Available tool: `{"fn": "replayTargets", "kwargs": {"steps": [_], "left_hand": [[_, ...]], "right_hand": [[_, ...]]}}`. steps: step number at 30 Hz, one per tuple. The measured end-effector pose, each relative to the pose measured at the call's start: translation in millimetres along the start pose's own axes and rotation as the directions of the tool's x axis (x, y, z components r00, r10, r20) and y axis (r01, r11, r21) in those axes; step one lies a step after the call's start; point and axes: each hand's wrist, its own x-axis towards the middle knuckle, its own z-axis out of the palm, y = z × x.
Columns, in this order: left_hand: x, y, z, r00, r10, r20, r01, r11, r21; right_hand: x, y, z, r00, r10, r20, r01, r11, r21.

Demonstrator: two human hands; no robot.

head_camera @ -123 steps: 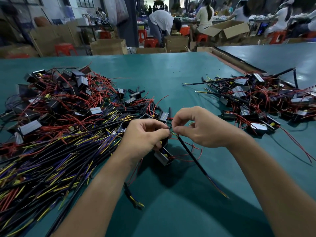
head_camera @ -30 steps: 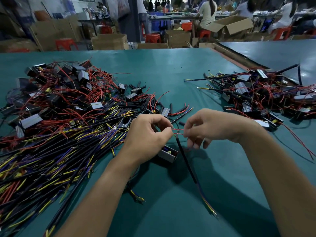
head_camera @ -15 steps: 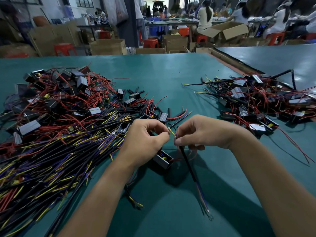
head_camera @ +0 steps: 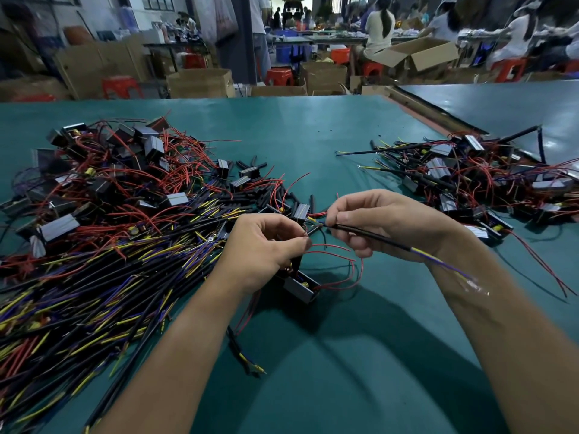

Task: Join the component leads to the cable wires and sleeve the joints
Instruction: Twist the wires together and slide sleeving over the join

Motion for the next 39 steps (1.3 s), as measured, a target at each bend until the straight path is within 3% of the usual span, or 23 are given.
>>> {"fn": "replayTargets", "kwargs": {"steps": [6, 12, 18, 22, 31, 39], "left_hand": [[-3.0, 2.8, -4.2, 0.992, -0.086, 0.088, 0.094, 0.992, -0.082], [-2.7, 4.4, -11.5, 0.978, -0.17, 0.124, 0.185, 0.975, -0.12], [-4.0, -0.9, -6.9, 0.979, -0.18, 0.093, 0.177, 0.983, 0.038], [-3.1, -0.8, -7.3, 0.98, -0.17, 0.103, 0.162, 0.984, 0.078], [-5.6, 12.2, -13.7, 0.939, -0.266, 0.218, 0.297, 0.947, -0.121], [-7.1, 7.2, -7.4, 0.969, -0.193, 0.154, 0.192, 0.981, 0.02]], "right_hand": [[-1.0, 2.4, -4.9, 0.995, -0.093, 0.035, 0.09, 0.993, 0.076], [1.0, 1.2, -2.5, 0.984, -0.144, -0.101, 0.143, 0.99, -0.018], [1.9, -1.5, 3.2, 0.977, -0.13, -0.17, 0.121, 0.991, -0.065], [0.7, -4.1, 7.9, 0.965, -0.169, -0.201, 0.132, 0.974, -0.183], [-1.4, -8.4, 11.3, 0.95, -0.172, -0.26, 0.101, 0.959, -0.266], [-2.7, -9.1, 12.6, 0.952, -0.186, -0.244, 0.111, 0.95, -0.291]]}}
